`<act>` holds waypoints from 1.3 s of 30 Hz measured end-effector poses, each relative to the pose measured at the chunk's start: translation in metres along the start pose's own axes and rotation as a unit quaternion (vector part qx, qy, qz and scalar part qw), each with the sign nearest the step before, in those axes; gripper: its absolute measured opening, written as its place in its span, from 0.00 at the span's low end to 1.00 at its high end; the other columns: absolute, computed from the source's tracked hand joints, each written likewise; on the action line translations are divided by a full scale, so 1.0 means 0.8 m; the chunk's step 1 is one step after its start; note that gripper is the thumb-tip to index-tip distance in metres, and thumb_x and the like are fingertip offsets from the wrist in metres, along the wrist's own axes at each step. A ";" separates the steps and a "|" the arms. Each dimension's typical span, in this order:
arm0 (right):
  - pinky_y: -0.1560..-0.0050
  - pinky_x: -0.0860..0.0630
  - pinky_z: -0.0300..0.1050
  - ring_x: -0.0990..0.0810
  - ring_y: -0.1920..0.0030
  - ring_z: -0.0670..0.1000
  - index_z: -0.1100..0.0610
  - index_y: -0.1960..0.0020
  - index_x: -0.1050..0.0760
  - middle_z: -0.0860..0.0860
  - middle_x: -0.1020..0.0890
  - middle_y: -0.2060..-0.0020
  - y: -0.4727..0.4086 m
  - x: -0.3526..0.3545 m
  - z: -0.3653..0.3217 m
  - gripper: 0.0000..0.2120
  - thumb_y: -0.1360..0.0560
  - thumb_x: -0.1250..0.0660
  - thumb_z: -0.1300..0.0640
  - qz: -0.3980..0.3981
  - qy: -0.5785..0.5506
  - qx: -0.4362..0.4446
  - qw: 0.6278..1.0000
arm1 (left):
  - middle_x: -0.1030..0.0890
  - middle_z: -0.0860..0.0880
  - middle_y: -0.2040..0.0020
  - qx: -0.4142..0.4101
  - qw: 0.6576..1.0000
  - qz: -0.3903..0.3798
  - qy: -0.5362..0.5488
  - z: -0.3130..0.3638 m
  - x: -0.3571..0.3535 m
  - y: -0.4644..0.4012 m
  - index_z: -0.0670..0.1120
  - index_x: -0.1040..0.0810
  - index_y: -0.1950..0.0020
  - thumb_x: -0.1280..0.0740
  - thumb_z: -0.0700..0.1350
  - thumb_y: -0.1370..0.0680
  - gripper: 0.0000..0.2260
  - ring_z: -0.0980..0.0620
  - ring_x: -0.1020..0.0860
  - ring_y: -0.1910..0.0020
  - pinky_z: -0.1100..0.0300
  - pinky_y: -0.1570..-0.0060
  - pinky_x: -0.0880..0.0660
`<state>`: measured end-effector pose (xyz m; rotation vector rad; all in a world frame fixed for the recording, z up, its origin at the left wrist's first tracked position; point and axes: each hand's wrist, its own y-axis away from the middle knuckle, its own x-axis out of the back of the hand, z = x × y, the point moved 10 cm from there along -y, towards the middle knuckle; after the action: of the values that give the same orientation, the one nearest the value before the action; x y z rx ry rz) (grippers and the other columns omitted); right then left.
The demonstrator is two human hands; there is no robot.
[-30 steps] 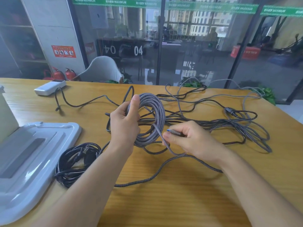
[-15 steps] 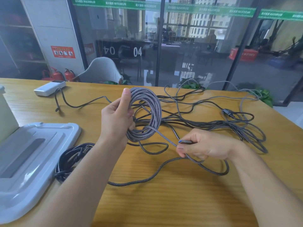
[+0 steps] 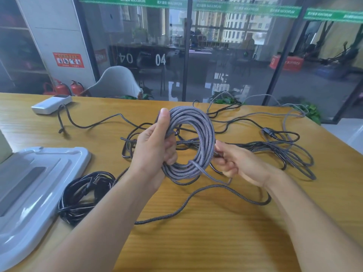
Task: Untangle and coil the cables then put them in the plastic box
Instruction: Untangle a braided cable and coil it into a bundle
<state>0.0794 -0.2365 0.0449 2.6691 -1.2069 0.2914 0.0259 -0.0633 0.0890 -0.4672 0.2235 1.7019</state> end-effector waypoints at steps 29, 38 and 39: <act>0.41 0.20 0.48 0.22 0.51 0.55 0.54 0.32 0.26 0.53 0.24 0.56 -0.011 -0.068 -0.043 0.28 0.30 0.25 0.68 0.057 -0.235 0.123 0.962 | 0.40 0.48 0.69 -0.083 0.988 0.066 -0.109 0.008 0.008 0.003 0.51 0.23 0.66 0.35 0.56 0.17 0.19 0.43 0.46 0.68 0.49 0.71 0.46; 0.49 0.17 0.59 0.14 0.53 0.55 0.51 0.31 0.26 0.51 0.15 0.53 0.007 -0.042 -0.066 0.20 0.20 0.27 0.60 0.242 0.002 0.204 0.949 | 0.40 0.49 0.69 -0.088 0.986 0.067 -0.123 0.013 0.005 0.005 0.55 0.28 0.71 0.35 0.56 0.16 0.22 0.40 0.45 0.67 0.46 0.69 0.47; 0.50 0.16 0.59 0.14 0.54 0.56 0.51 0.30 0.27 0.52 0.15 0.53 0.009 -0.041 -0.067 0.21 0.20 0.27 0.60 0.250 0.001 0.206 0.946 | 0.39 0.49 0.70 -0.088 0.986 0.069 -0.123 0.012 0.006 0.005 0.55 0.27 0.71 0.35 0.56 0.16 0.22 0.40 0.45 0.67 0.46 0.69 0.46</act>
<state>0.0479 -0.2039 0.0888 2.6223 -2.0099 0.6896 0.0198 -0.0558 0.0954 -0.3732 -0.0771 1.9052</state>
